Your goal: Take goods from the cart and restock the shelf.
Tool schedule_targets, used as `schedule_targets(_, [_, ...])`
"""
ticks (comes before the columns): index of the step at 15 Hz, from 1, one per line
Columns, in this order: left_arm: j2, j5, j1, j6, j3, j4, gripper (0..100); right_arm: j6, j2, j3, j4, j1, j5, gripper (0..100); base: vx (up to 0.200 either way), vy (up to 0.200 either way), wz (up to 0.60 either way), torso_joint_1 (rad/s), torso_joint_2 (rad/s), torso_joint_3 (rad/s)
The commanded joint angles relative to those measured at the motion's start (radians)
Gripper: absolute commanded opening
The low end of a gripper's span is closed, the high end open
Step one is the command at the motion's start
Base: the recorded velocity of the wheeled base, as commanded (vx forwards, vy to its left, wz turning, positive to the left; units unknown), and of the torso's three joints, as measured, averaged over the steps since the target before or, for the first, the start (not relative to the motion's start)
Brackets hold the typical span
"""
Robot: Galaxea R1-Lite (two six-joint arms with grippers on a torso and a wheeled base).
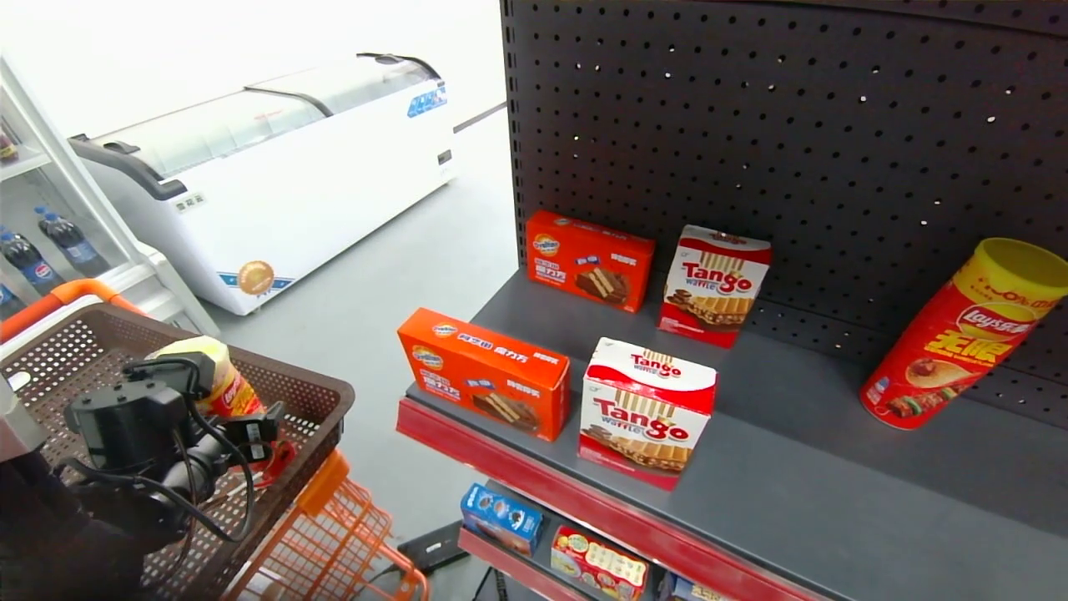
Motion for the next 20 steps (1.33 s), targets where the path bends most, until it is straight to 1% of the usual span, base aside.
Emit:
schedule_targets(1, [0.027, 0.002, -0.001, 0.003, -0.029, 0.009, 0, 0.000, 0.001, 0.000, 0.000, 0.000, 0.000, 100, 0.000, 0.000, 0.00, 0.000, 0.00, 0.000])
schedule_targets(3, [0.019, 0.002, 0.003, 0.042, -0.056, 0.009, 0, 0.000, 0.001, 0.000, 0.000, 0.000, 0.000, 100, 0.000, 0.000, 0.00, 0.000, 0.00, 0.000])
schedule_targets(5, [-0.032, 0.002, -0.017, 0.047, -0.086, 0.006, 0, 0.000, 0.001, 0.000, 0.000, 0.000, 0.000, 100, 0.000, 0.000, 0.00, 0.000, 0.00, 0.000])
schedule_targets(6, [-0.095, 0.002, -0.031, 0.061, -0.092, 0.010, 0, 0.000, 0.001, 0.000, 0.000, 0.000, 0.000, 100, 0.000, 0.000, 0.00, 0.000, 0.00, 0.000])
schedule_targets(7, [-0.168, 0.000, -0.040, 0.090, -0.095, 0.027, 0, 0.000, 0.001, 0.000, 0.000, 0.000, 0.000, 100, 0.000, 0.000, 0.00, 0.000, 0.00, 0.000])
schedule_targets(8, [-0.222, 0.000, -0.058, 0.107, -0.095, 0.061, 0, 0.000, 0.001, 0.000, 0.000, 0.000, 0.000, 100, 0.000, 0.000, 0.00, 0.000, 0.00, 0.000])
schedule_targets(9, [-0.331, 0.002, -0.095, 0.122, -0.083, 0.147, 0, 0.000, 0.001, 0.000, 0.000, 0.000, 0.000, 100, 0.000, 0.000, 0.00, 0.000, 0.00, 0.000])
schedule_targets(10, [-0.466, 0.010, -0.155, 0.127, -0.077, 0.256, 0, 0.000, 0.001, 0.000, 0.000, 0.000, 0.000, 100, 0.000, 0.000, 0.00, 0.000, 0.00, 0.000])
schedule_targets(11, [-0.530, 0.017, -0.192, 0.127, -0.074, 0.310, 0, 0.000, 0.001, 0.000, 0.000, 0.000, 0.000, 100, 0.000, 0.000, 0.00, 0.000, 0.00, 0.000])
schedule_targets(13, [-0.661, 0.017, -0.256, 0.125, -0.066, 0.382, 0, 0.000, 0.001, 0.000, 0.000, 0.000, 0.000, 100, 0.000, 0.000, 0.00, 0.000, 0.00, 0.000])
schedule_targets(15, [-0.730, 0.013, -0.301, 0.125, -0.094, 0.477, 0, 0.000, 0.001, 0.000, 0.000, 0.000, 0.000, 100, 0.000, 0.000, 0.00, 0.000, 0.00, 0.000])
schedule_targets(16, [-0.762, -0.006, -0.322, 0.124, -0.092, 0.518, 0, 0.000, 0.001, 0.000, 0.000, 0.000, 0.000, 100, 0.000, 0.000, 0.00, 0.000, 0.00, 0.000])
schedule_targets(17, [-0.806, -0.018, -0.359, 0.118, -0.085, 0.547, 0, 0.000, 0.001, 0.000, 0.000, 0.000, 0.000, 100, 0.000, 0.000, 0.00, 0.000, 0.00, 0.000])
schedule_targets(18, [-0.874, -0.020, -0.426, 0.110, -0.069, 0.624, 0, 0.000, 0.001, 0.000, 0.000, 0.000, 0.000, 100, 0.000, 0.000, 0.00, 0.000, 0.00, 0.000])
schedule_targets(19, [-0.926, -0.020, -0.465, 0.096, -0.069, 0.710, 0, 0.000, 0.001, 0.000, 0.000, 0.000, 0.000, 100, 0.000, 0.000, 0.00, 0.000, 0.00, 0.000])
schedule_targets(20, [-0.947, -0.023, -0.482, 0.095, -0.074, 0.754, 0, 0.000, 0.001, 0.000, 0.000, 0.000, 0.000, 100, 0.000, 0.000, 0.00, 0.000, 0.00, 0.000])
